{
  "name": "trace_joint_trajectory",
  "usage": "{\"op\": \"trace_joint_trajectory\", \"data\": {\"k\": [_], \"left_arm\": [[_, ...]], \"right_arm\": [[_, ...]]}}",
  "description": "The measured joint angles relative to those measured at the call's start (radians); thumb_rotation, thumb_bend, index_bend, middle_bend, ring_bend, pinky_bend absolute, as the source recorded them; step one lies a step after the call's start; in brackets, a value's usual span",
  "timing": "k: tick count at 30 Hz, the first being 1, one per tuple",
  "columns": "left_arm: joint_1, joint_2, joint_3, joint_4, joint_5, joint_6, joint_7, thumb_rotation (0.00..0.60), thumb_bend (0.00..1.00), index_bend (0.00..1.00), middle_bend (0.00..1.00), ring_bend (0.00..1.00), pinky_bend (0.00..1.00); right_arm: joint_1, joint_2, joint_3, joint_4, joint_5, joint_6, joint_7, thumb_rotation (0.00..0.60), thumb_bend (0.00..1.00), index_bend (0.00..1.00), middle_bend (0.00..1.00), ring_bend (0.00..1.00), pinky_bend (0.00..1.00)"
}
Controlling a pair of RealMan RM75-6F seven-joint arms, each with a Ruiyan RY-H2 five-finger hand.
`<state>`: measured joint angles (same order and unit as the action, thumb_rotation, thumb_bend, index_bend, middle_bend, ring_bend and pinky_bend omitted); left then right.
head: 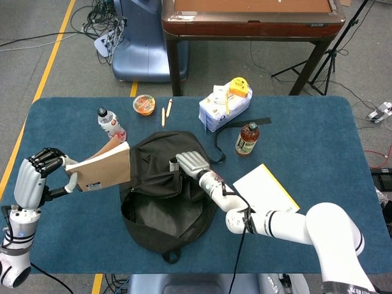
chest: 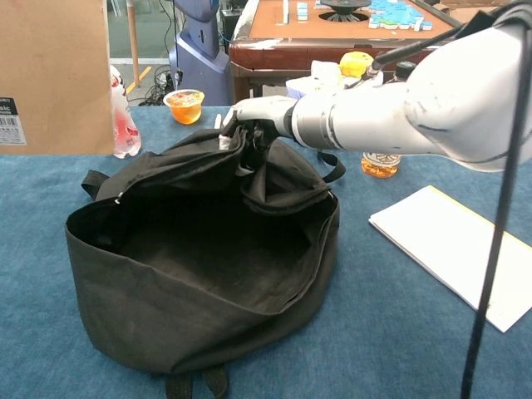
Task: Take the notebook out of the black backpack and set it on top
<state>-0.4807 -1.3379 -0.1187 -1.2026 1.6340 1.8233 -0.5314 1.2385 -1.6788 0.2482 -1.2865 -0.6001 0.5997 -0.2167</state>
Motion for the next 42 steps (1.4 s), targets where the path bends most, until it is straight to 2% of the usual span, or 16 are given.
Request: {"op": "trace_joint_trajectory", "data": {"k": [2,4,8,13,15,24,31,39,42], "left_arm": [[0.001,0.002,-0.008,0.005,-0.011,-0.017,0.002,0.6,0.5,0.67,0.67,0.53,0.45],[0.002,0.001,-0.014,0.013,-0.018,-0.032,0.004,0.6,0.5,0.67,0.67,0.53,0.45],[-0.003,-0.004,-0.026,0.035,-0.031,-0.066,0.012,0.6,0.5,0.67,0.67,0.53,0.45],[-0.016,-0.018,-0.038,0.054,-0.04,-0.108,0.024,0.6,0.5,0.67,0.67,0.53,0.45],[-0.023,-0.029,-0.042,0.064,-0.041,-0.124,0.028,0.6,0.5,0.67,0.67,0.53,0.45],[-0.06,-0.067,-0.048,0.112,-0.03,-0.182,0.059,0.6,0.5,0.67,0.67,0.53,0.45],[-0.087,-0.101,-0.047,0.129,-0.023,-0.223,0.102,0.6,0.5,0.67,0.67,0.53,0.46],[-0.106,-0.16,-0.016,0.131,0.0,-0.272,0.248,0.6,0.49,0.66,0.67,0.53,0.49],[-0.111,-0.173,0.007,0.104,0.007,-0.316,0.322,0.6,0.46,0.6,0.65,0.51,0.49]], "right_arm": [[-0.004,0.024,-0.012,-0.052,-0.014,0.01,-0.015,0.6,0.49,0.5,0.39,0.37,0.45],[-0.007,0.052,-0.025,-0.112,-0.029,0.022,-0.031,0.6,0.41,0.44,0.36,0.34,0.44],[-0.015,0.117,-0.049,-0.236,-0.051,0.053,-0.064,0.6,0.27,0.32,0.31,0.3,0.42],[-0.029,0.202,-0.074,-0.385,-0.073,0.112,-0.104,0.6,0.05,0.13,0.23,0.24,0.36],[-0.034,0.227,-0.083,-0.428,-0.081,0.133,-0.118,0.6,0.01,0.09,0.22,0.23,0.35],[-0.087,0.356,-0.118,-0.612,-0.149,0.217,-0.146,0.6,0.0,0.06,0.2,0.22,0.34],[-0.182,0.537,-0.132,-0.768,-0.27,0.276,-0.105,0.6,0.0,0.06,0.22,0.22,0.34],[-0.31,0.695,-0.151,-0.835,-0.406,0.319,-0.002,0.6,0.0,0.06,0.23,0.22,0.34],[-0.341,0.729,-0.152,-0.836,-0.423,0.324,0.031,0.6,0.0,0.06,0.23,0.22,0.34]]}}
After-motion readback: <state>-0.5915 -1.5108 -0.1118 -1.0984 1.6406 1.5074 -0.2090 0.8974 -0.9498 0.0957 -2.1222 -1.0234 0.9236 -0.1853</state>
